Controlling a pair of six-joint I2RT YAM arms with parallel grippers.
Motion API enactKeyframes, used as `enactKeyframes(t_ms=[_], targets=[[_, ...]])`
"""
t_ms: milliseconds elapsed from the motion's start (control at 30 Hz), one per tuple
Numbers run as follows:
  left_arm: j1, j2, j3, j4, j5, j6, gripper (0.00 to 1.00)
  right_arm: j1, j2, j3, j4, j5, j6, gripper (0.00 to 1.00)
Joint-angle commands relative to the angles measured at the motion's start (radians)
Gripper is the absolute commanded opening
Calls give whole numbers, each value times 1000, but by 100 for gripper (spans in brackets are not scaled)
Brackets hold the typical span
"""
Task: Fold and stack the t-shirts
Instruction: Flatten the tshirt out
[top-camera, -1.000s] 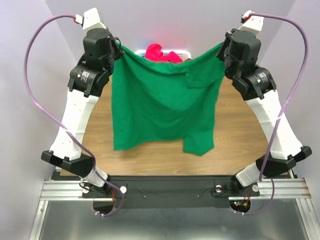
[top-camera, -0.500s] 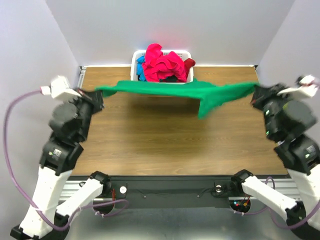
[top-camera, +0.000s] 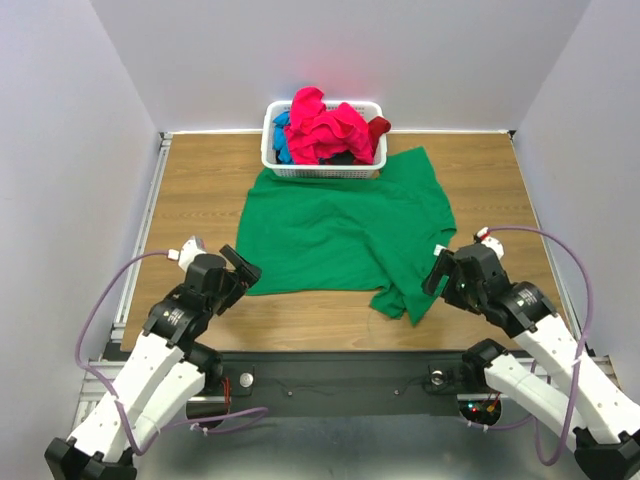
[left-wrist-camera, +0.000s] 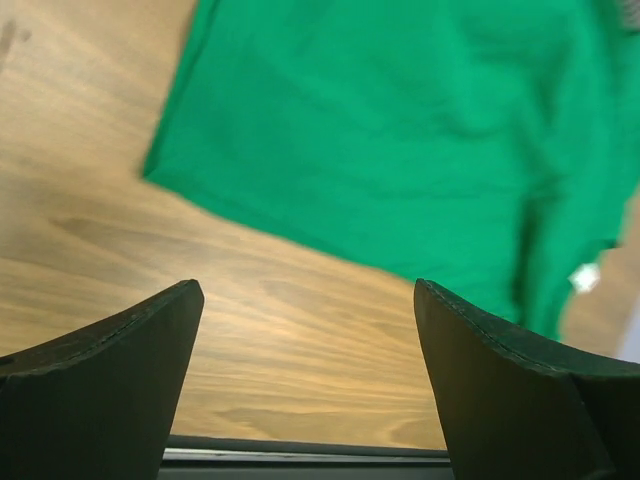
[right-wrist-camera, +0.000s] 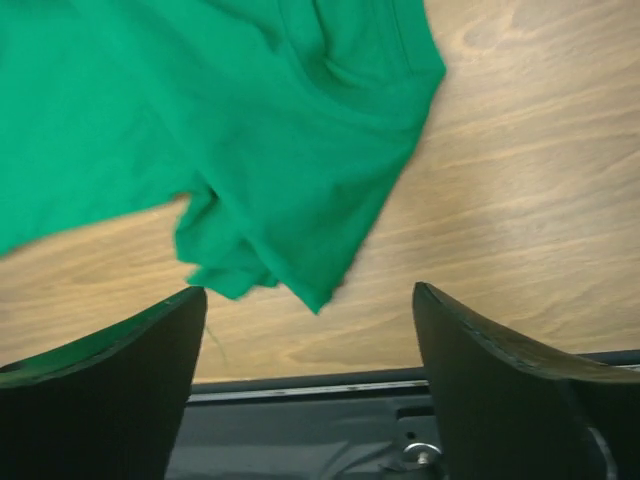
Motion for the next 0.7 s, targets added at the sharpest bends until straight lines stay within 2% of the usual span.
enactKeyframes(t_ms=[0,100,200,300,333,433,500,533,567,667], targets=[[-2,-6,132,-13,-70,-49,99,-7,23,144,4,94,44,96],[-4,37,160,14,-93,-25,99,-7,86,182,13,170,13,99],[-4,119,157,72,-74,-13,98,-7,146,195,30,146,4,100],[-2,205,134,89,-63,-20,98,-7,201,135,97,-55,-24,100],[-1,222,122,93,-69,-31,98,-7,203,99,177,-206,-27,100],[2,290,74,100,-90,-71,99,9,207,-30,307,-449,-19,100],[7,322,41,120,-77,-82,98,103,250,-46,300,-378,22,100],[10,327,30,126,-78,-86,99,151,268,-43,282,-274,42,100],[15,330,16,134,-83,-100,98,245,282,-46,260,-226,99,100],[48,325,-42,160,-96,-117,98,370,328,-71,286,-136,182,100]])
